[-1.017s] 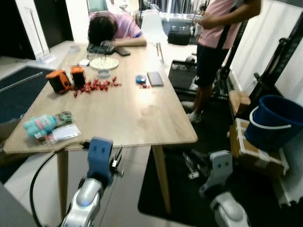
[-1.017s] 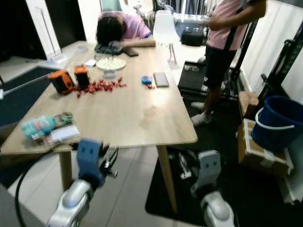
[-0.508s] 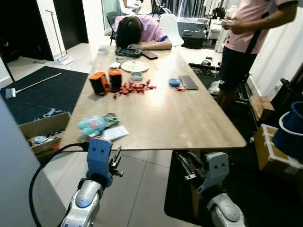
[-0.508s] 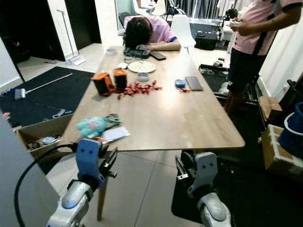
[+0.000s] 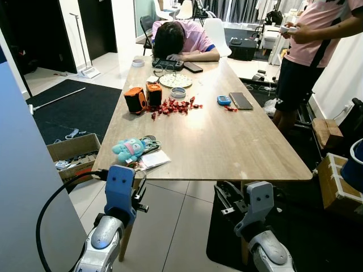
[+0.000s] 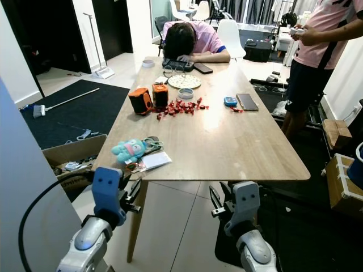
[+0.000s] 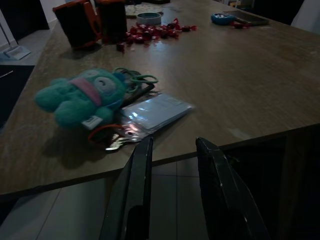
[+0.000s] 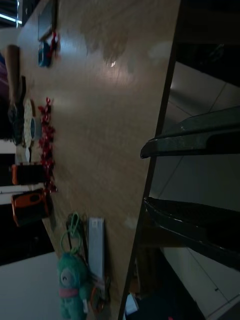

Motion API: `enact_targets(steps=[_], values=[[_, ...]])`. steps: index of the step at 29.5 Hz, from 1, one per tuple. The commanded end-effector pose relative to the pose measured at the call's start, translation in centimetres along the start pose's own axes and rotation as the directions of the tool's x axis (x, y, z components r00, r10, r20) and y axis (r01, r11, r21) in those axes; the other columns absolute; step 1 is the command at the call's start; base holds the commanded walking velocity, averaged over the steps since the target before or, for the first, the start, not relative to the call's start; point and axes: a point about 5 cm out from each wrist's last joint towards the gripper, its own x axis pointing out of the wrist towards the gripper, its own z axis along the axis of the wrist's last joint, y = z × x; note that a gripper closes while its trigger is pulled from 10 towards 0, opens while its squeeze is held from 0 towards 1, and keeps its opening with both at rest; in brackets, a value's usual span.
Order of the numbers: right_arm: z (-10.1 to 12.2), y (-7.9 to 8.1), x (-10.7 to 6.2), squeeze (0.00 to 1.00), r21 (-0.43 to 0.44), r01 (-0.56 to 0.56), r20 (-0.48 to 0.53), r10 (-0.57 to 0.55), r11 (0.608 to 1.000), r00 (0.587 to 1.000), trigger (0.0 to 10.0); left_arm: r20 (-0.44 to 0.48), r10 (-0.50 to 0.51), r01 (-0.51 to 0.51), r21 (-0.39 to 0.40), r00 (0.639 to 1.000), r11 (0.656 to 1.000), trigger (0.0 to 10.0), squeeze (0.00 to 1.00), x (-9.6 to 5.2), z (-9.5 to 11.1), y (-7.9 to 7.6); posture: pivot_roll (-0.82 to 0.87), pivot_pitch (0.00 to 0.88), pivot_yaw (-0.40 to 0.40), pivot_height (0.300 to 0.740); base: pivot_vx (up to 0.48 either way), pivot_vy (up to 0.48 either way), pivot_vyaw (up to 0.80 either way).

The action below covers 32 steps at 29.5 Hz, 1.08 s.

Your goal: Hang keys on a hook

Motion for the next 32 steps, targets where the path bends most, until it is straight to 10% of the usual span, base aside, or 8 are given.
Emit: enact_targets(steps=[1,15,32], values=[[-0.2,-0.1,-0.2,0.0,-0.005,0.001,-0.009,-0.001,1.0,1.0,10.0,-0.004,-0.012,0.012,0.006,1.0,1.0,10.0,0.0,0.0,-0.1,-0.3,0.03,0.043,-0.015,0.74,0.0,0.0,0.0],[1.4,-0.3,0.7,0.0,-0.097,0.025,0.062,-0.019,0.995,0.998,10.0,0.019,-0.117,0.111,0.19,0.993,0.976,10.0,0.0,0.6,1.4,-1.4,0.04,0.054,-0.014,0.74,0.0,0.0,0.0],[2.4,0.0,1.5,0.0,-0.122,0.025,0.097,-0.013,0.992,0.995,10.0,-0.022,-0.09,0.092,0.187,0.996,0.978,10.0,0.0,2.4,2.7,-2.4,0.02,0.058,0.002,0.74,0.0,0.0,0.0]])
